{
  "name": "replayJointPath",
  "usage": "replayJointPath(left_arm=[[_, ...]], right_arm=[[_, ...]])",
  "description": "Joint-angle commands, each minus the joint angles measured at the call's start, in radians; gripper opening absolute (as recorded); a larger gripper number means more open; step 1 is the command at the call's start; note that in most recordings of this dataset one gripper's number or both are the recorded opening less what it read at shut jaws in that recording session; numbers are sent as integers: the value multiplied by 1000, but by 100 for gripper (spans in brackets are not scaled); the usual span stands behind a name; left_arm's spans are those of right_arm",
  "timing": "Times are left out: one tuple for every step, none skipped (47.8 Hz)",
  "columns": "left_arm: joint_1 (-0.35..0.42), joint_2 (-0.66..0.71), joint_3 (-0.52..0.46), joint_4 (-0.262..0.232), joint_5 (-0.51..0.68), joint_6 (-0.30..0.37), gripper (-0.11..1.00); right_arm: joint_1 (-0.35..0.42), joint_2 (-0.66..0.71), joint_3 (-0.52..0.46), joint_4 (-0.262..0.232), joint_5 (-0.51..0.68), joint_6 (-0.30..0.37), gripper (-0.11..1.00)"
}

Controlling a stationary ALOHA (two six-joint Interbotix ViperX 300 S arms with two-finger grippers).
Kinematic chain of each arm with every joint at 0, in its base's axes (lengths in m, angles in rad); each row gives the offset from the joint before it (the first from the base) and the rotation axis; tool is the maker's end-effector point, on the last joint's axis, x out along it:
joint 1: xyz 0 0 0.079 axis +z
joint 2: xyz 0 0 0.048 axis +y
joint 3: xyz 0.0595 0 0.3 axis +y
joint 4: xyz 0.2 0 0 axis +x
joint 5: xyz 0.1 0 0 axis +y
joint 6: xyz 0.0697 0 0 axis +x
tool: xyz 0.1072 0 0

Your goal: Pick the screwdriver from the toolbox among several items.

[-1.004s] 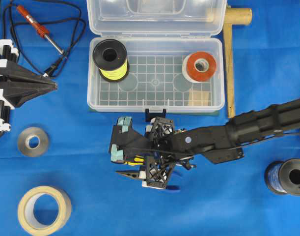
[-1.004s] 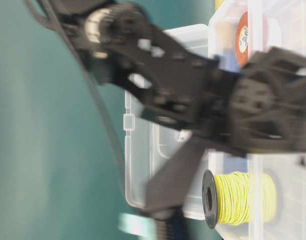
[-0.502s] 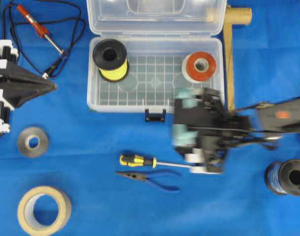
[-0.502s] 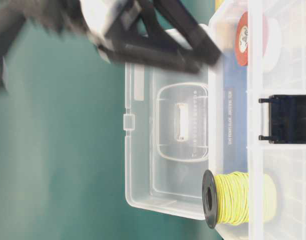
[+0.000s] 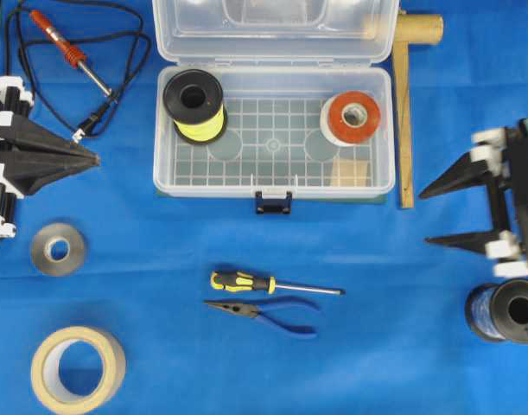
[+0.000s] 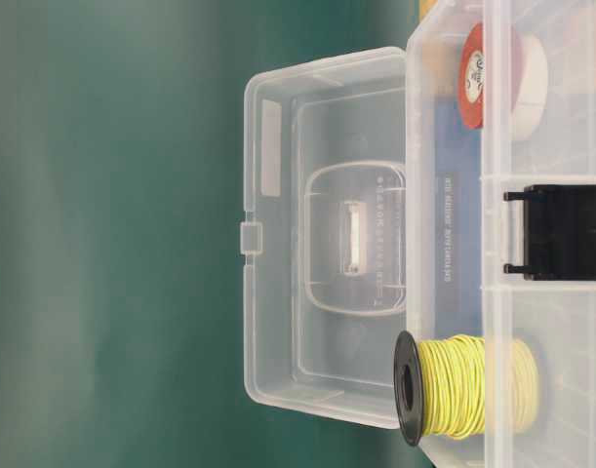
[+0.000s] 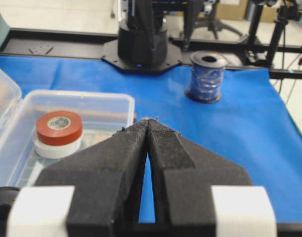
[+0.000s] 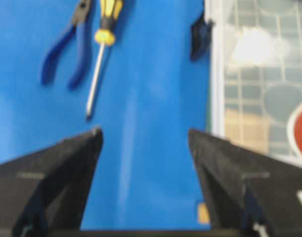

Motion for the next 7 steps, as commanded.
replayJointPath(left_arm=[[-3, 5, -9, -3, -11, 0, 0], [-3, 5, -9, -3, -11, 2, 0], [-3, 5, -9, -2, -11, 0, 0], [-3, 5, -9, -2, -11, 2, 0], [-3, 5, -9, -3, -11, 2, 0], [-3, 6, -9, -3, -11, 2, 0], [-3, 6, -9, -2, -11, 2, 0]], right_arm=[[-14, -46, 44, -12, -37, 2, 85], [-17, -57, 60, -15, -43, 2, 85], [-21, -66, 72, -17, -52, 2, 85], [-26, -72, 86, -18, -64, 2, 85], [-31, -81, 98, -20, -74, 2, 85], [-38, -91, 117, -21, -91, 2, 85], [-44, -95, 127, -23, -100, 2, 85]])
